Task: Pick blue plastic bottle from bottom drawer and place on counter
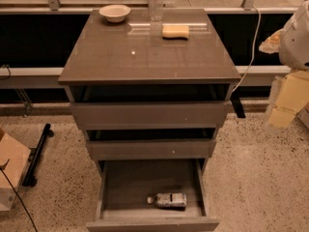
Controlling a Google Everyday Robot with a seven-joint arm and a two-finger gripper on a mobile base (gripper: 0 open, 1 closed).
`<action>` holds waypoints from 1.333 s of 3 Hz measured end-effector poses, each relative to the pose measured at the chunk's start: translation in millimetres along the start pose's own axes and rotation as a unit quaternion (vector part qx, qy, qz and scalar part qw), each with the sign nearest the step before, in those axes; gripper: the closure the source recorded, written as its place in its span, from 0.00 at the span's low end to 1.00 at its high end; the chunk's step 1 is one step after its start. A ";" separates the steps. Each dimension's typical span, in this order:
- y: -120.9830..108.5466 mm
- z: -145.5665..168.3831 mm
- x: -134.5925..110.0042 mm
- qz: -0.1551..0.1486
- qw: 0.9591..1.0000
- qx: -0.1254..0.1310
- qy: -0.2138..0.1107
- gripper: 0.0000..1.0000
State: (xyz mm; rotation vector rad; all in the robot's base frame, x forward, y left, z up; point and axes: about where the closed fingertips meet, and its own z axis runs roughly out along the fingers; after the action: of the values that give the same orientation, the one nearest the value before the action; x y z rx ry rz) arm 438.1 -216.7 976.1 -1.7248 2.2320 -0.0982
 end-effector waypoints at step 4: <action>-7.8 59.6 26.7 -0.021 0.998 -0.012 -0.062 0.00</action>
Offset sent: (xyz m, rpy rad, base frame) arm 0.0177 -0.0153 -0.0407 0.0704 -0.0186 0.0649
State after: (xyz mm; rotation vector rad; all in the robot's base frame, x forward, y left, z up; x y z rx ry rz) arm 456.8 -236.0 916.1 -1.7407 2.1172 0.0253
